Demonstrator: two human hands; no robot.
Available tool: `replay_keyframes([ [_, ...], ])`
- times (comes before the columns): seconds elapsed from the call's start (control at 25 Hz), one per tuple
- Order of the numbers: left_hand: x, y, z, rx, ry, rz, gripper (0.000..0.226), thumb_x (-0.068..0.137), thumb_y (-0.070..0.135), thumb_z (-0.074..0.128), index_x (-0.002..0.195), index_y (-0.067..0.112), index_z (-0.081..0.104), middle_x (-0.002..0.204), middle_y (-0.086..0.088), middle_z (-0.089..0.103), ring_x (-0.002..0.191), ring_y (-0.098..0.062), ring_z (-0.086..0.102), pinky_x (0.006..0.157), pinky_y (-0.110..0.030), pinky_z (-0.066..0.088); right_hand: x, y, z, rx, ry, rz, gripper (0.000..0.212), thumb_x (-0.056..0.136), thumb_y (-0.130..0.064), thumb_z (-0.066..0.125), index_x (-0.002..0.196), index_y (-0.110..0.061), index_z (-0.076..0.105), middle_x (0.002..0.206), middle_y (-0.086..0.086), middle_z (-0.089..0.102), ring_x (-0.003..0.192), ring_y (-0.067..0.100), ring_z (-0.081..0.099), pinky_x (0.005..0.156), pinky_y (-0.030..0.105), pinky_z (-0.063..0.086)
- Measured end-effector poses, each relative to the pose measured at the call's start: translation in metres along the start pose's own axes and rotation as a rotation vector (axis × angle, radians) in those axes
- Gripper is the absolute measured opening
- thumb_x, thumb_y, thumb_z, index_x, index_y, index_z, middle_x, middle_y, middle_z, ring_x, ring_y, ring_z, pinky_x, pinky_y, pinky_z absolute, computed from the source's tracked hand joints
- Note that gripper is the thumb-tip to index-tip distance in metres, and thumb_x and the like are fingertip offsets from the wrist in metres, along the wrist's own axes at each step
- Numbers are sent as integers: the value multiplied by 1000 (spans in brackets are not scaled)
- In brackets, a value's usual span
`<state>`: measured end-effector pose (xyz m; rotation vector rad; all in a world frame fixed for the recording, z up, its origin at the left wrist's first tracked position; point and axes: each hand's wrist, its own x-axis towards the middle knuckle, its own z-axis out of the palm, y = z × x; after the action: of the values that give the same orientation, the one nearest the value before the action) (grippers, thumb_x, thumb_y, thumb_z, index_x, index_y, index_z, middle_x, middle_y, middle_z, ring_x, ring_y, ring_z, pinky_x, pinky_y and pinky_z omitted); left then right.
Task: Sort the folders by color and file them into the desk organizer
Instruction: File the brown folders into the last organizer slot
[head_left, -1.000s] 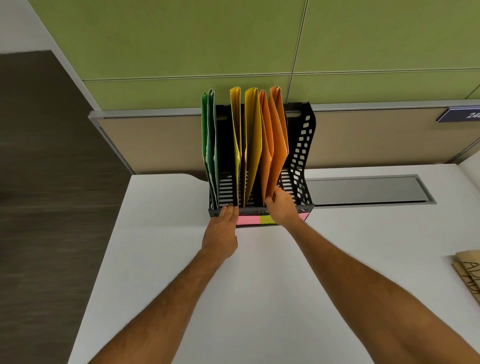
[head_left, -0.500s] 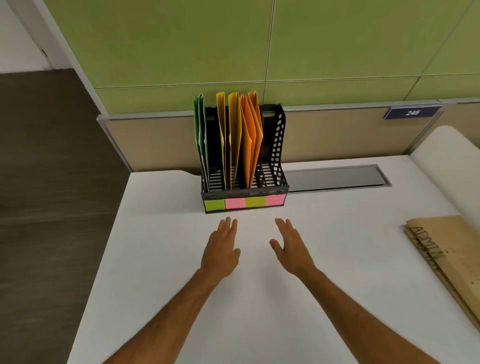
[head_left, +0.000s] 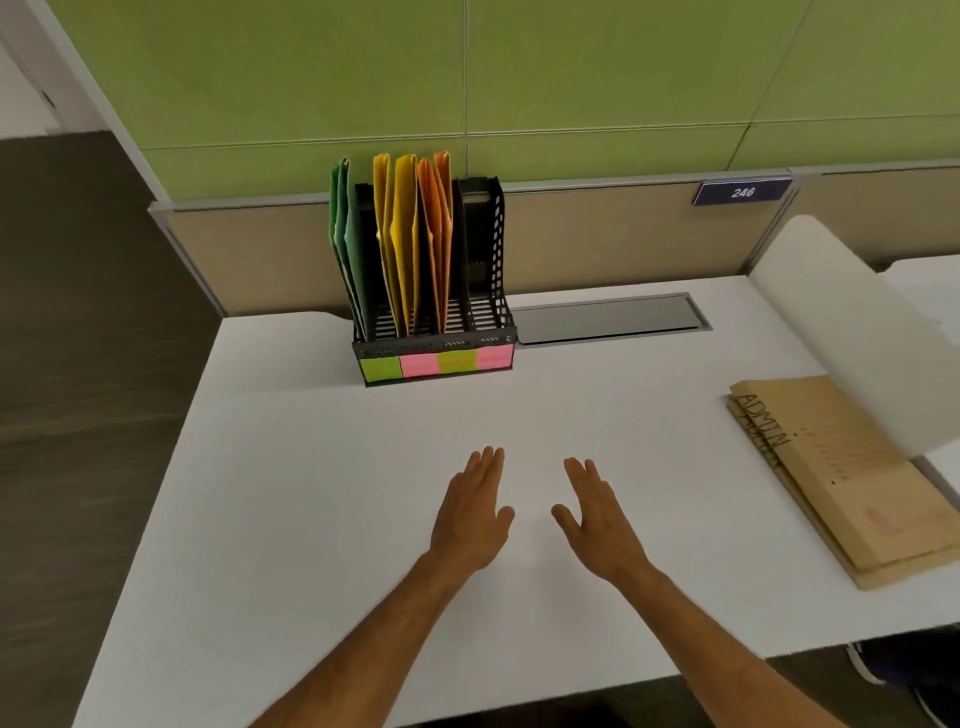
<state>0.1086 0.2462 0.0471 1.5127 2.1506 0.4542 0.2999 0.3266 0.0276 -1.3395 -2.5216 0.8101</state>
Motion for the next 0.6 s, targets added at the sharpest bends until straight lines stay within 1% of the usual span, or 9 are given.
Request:
replay_keyframes([
  [0.2, -12, 68, 44, -20, 17, -15, 78, 102, 37, 50, 160, 29, -1, 168, 6, -1, 155, -14, -1, 122, -31, 3, -42, 65, -44, -1, -14, 36, 68, 105, -41, 40, 160, -23, 3, 168, -3, 3, 154, 11, -6, 123, 29, -2],
  [0.36, -31, 134, 96, -38, -5, -37, 77, 102, 40, 50, 159, 32, -2, 168, 7, -2, 155, -15, 0, 121, -32, 3, -76, 123, -80, 12, 7, 79, 68, 103, -46, 39, 159, -29, 3, 165, -10, -6, 154, 13, 0, 120, 29, -1],
  [0.6, -34, 216, 141, -51, -22, -39, 77, 102, 45, 49, 159, 35, -1, 168, 8, -3, 155, -16, 2, 122, -35, 5, -107, 200, -120, 4, -11, 92, 68, 103, -50, 37, 158, -34, 1, 154, -20, -17, 148, 5, -5, 119, 29, -1],
])
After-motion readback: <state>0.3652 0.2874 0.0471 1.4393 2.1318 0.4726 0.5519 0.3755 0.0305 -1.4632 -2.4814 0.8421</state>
